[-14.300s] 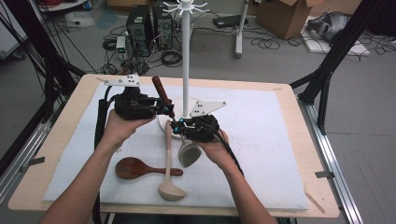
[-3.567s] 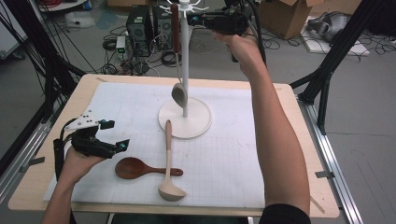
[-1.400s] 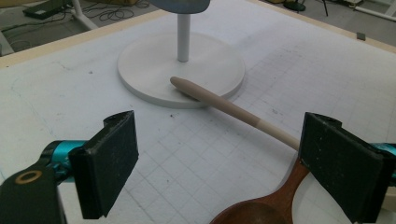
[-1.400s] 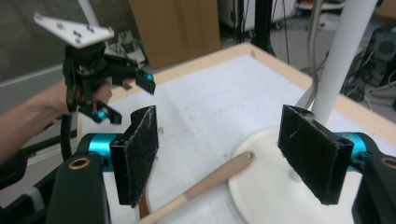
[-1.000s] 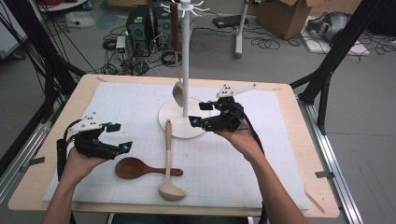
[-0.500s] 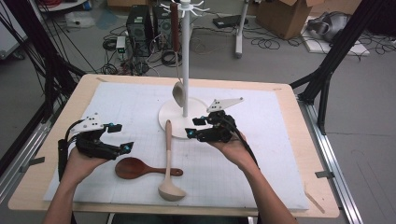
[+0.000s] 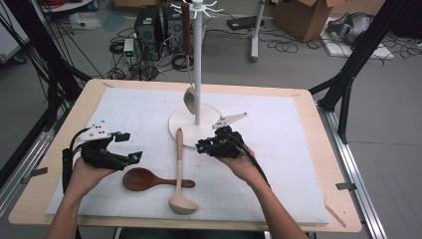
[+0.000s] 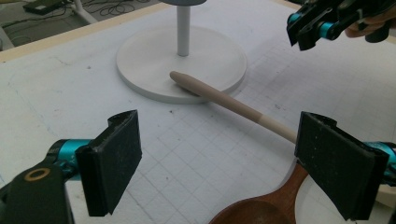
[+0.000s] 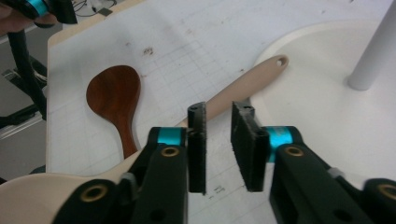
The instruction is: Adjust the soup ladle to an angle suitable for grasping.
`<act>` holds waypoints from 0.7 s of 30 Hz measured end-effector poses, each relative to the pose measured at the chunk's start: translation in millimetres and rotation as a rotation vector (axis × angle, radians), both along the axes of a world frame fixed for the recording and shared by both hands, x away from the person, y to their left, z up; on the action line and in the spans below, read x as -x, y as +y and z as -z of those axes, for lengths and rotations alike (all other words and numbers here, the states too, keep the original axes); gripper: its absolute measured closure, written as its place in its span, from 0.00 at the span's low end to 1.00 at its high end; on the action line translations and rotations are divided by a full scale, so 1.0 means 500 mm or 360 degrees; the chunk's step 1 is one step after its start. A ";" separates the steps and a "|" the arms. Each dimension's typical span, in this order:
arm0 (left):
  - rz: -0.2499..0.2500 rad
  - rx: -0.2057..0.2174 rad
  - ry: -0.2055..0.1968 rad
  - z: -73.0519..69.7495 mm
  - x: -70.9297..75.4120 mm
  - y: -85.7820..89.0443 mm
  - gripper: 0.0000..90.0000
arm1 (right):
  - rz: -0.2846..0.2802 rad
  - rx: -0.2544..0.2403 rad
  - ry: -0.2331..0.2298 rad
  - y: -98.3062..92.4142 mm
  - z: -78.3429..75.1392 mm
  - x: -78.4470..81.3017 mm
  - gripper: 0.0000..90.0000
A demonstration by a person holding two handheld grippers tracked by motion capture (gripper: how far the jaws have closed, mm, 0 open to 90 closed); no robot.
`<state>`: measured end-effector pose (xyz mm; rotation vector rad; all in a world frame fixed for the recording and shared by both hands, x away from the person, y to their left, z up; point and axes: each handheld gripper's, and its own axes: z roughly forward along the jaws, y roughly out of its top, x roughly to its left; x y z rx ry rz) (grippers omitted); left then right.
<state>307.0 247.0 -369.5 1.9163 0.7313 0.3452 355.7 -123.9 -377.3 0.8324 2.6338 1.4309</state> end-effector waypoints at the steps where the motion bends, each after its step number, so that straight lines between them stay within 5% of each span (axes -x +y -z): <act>1: 0.0005 -0.0002 0.0001 0.000 0.000 0.000 0.18 | -0.0001 0.0002 0.0013 0.002 0.005 -0.002 0.90; 9: 0.0006 0.0011 0.0010 0.006 -0.003 0.003 0.19 | 0.0010 0.0017 0.0129 0.025 0.047 -0.027 0.99; 21: 0.0020 -0.0001 0.0031 0.017 -0.006 -0.003 0.20 | 0.0009 0.0034 0.0242 0.066 0.109 -0.050 0.99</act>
